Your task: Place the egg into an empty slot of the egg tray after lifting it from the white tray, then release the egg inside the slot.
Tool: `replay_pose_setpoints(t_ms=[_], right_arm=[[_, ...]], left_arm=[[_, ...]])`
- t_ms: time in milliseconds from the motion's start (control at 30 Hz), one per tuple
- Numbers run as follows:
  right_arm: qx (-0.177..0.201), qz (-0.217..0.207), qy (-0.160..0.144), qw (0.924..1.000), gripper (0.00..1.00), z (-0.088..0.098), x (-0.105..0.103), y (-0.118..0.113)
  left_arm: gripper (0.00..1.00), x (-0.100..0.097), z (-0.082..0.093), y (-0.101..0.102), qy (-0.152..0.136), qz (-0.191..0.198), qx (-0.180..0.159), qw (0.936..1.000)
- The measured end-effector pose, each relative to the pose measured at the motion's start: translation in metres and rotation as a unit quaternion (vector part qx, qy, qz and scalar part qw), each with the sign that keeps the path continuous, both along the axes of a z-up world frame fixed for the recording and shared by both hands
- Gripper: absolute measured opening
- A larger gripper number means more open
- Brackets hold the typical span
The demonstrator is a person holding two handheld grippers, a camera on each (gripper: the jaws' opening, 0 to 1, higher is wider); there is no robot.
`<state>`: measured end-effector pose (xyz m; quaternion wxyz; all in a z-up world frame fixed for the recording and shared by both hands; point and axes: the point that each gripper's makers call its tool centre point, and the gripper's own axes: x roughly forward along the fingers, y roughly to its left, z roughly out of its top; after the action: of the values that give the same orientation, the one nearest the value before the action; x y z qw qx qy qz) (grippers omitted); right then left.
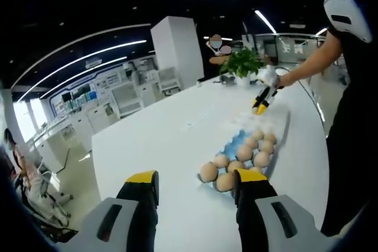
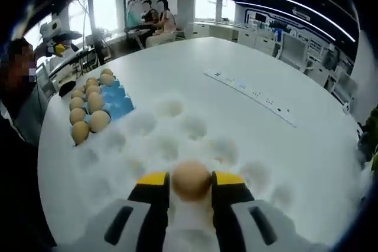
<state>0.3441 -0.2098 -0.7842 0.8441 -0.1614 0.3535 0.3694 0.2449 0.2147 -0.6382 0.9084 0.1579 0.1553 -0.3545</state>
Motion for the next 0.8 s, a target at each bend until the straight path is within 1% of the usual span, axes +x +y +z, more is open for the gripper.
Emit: replay_pose_setpoints(t_ms=[33,200,300,400,467,567,633,700,767,800], right_arm=[[0.004,-0.003,0.006,1.0000,0.26,0.000,-0.005,0.002],[-0.001,0.000,0.001,1.0000,0.24,0.001,-0.009,0.006],[-0.004,-0.007,0.002,1.0000,0.24,0.003,-0.010,0.007],[0.004,-0.006,-0.013,0.9999,0.24,0.016,-0.010,0.008],[0.023,-0.010,-0.022,0.9994,0.24,0.032,-0.007,0.011],[0.023,0.006,-0.038,0.9990,0.24,0.046,-0.006,0.019],[0.033,0.015,-0.039,0.9986,0.24,0.054,-0.006,0.029],[0.038,0.026,-0.050,0.9977,0.24,0.059,-0.004,0.038],[0.054,0.038,-0.050,0.9966,0.24,0.065,-0.004,0.053],[0.053,0.042,-0.055,0.9962,0.24,0.066,-0.004,0.058]], left_arm=[[0.51,0.000,0.001,0.000,-0.001,0.000,-0.001,1.0000],[0.51,0.000,0.002,0.000,-0.004,0.001,-0.002,1.0000],[0.51,0.000,0.002,0.002,-0.004,0.002,-0.002,1.0000],[0.51,-0.001,0.002,0.002,-0.004,0.001,-0.003,1.0000],[0.52,-0.001,0.001,0.002,-0.002,0.001,-0.002,1.0000],[0.52,-0.001,0.000,0.002,-0.002,0.001,-0.002,1.0000],[0.52,-0.001,0.000,0.002,-0.002,0.001,-0.004,1.0000],[0.52,0.000,-0.001,0.001,-0.002,-0.001,-0.003,1.0000],[0.52,-0.001,-0.001,0.000,-0.001,-0.002,-0.004,1.0000],[0.52,-0.001,-0.001,0.000,-0.001,-0.001,-0.004,1.0000]])
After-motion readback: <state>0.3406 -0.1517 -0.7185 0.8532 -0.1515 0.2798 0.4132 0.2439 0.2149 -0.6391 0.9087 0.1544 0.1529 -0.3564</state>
